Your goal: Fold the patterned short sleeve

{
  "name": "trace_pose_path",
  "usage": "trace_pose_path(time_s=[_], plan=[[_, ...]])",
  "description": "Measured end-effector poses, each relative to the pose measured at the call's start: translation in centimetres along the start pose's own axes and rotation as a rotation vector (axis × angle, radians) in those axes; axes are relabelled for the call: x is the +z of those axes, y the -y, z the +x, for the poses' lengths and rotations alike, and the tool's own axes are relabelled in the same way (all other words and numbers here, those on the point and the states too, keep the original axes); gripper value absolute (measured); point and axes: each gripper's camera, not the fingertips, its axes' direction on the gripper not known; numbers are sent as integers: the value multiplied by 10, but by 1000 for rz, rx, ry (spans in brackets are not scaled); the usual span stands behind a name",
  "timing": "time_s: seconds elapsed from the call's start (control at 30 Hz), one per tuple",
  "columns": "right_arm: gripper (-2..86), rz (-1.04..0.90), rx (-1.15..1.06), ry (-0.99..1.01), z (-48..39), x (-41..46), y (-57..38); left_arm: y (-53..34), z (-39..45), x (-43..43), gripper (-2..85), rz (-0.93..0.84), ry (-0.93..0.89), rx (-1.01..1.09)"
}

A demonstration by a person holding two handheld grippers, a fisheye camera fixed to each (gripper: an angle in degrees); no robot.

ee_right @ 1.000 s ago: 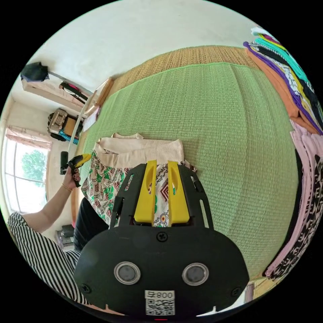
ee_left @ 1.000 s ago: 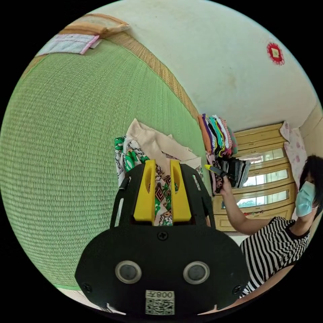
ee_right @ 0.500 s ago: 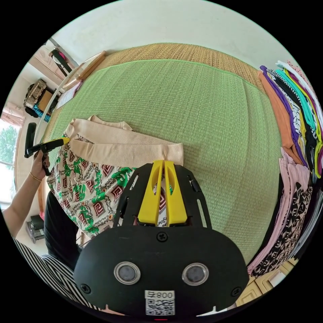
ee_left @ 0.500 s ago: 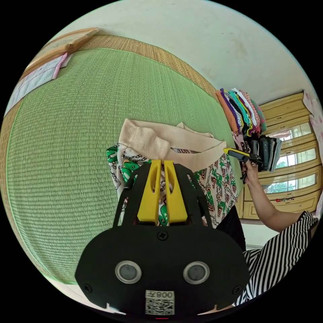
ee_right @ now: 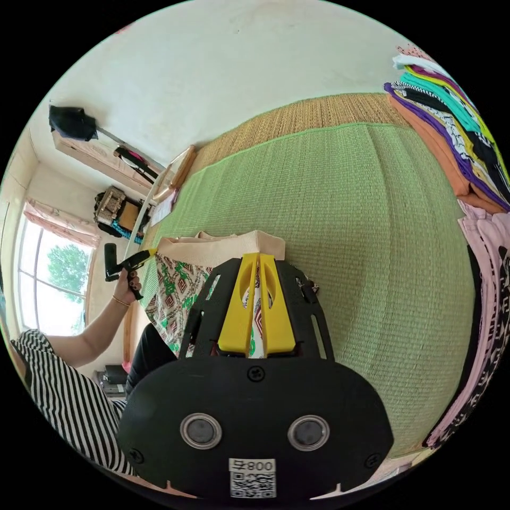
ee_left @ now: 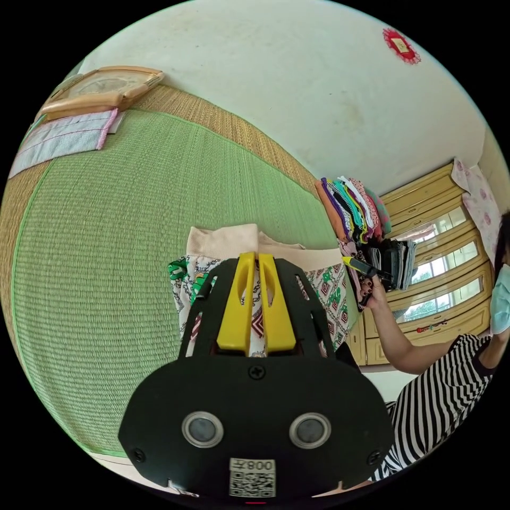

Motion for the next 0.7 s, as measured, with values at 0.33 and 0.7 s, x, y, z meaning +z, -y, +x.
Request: trace_pose_path(time_s=[0.33,0.7], plan=[[3,-64,79,-117,40,26,2,24,-18,38,17,-68,90,-48],[4,-50,74,-153,51,26,-6,19,-39,34,40,-47,58,-85]])
